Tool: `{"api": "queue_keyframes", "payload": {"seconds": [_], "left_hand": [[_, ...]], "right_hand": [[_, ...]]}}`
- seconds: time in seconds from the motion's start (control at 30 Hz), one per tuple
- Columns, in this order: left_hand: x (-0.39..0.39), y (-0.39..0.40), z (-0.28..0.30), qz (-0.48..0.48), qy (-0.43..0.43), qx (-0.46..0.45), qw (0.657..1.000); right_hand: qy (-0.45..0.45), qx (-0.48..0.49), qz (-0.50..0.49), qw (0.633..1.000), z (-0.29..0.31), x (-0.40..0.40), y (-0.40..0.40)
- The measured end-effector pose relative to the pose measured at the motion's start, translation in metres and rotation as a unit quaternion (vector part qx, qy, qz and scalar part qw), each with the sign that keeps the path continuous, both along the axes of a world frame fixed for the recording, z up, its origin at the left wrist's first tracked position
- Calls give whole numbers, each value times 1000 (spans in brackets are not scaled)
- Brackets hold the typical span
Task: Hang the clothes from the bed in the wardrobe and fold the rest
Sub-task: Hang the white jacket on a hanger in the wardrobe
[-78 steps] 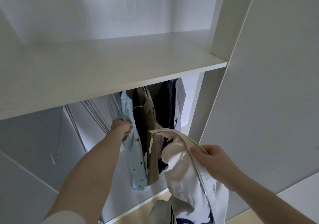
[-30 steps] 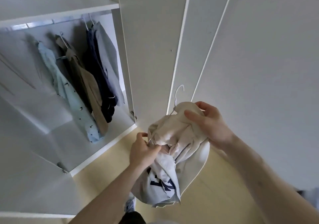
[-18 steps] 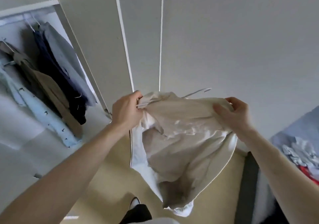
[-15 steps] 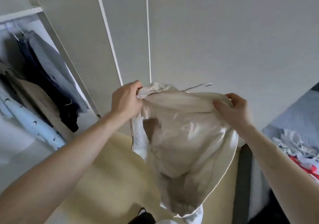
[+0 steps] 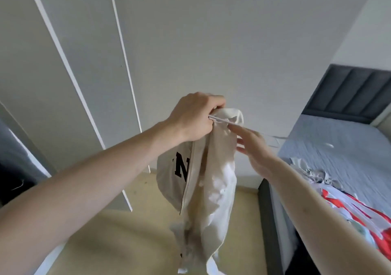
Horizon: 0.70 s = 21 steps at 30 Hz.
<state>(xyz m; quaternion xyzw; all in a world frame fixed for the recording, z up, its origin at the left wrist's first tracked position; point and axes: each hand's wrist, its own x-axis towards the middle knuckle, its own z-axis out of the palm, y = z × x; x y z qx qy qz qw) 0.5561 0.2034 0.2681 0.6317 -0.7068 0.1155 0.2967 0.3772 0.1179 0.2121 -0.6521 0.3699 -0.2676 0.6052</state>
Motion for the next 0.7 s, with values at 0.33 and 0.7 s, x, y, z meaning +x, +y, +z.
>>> {"api": "queue_keyframes", "payload": {"seconds": [0.33,0.7], "left_hand": [[37,-13,-38,10,-120,0,993],[93,5,-71,46,144,-70,986]], "right_hand": [[-272,117,-197,935,20,15,-1],[-345,46,-297,889,28,17,-12]]}}
